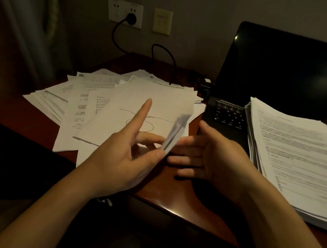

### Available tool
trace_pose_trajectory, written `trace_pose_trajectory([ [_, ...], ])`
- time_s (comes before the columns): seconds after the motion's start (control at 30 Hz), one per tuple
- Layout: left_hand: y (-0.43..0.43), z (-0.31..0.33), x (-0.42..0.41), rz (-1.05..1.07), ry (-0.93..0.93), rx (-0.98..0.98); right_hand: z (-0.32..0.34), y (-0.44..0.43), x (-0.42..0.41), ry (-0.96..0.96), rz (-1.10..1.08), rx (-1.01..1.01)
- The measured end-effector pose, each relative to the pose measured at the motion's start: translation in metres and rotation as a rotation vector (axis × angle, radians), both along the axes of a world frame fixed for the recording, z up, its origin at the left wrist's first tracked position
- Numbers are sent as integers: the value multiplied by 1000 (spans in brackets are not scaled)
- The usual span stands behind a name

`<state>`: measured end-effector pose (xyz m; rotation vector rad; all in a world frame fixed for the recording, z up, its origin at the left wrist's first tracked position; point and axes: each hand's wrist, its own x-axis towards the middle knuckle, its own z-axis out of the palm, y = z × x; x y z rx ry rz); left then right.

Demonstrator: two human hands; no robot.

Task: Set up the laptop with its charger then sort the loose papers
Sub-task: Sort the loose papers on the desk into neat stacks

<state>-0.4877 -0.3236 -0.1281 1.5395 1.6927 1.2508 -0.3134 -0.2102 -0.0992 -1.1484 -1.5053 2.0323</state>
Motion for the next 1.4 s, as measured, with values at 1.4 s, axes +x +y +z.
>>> trace_pose_trajectory([
  [1.4,78,107,-55,136,-381,358,71,43,4,270,-382,631],
])
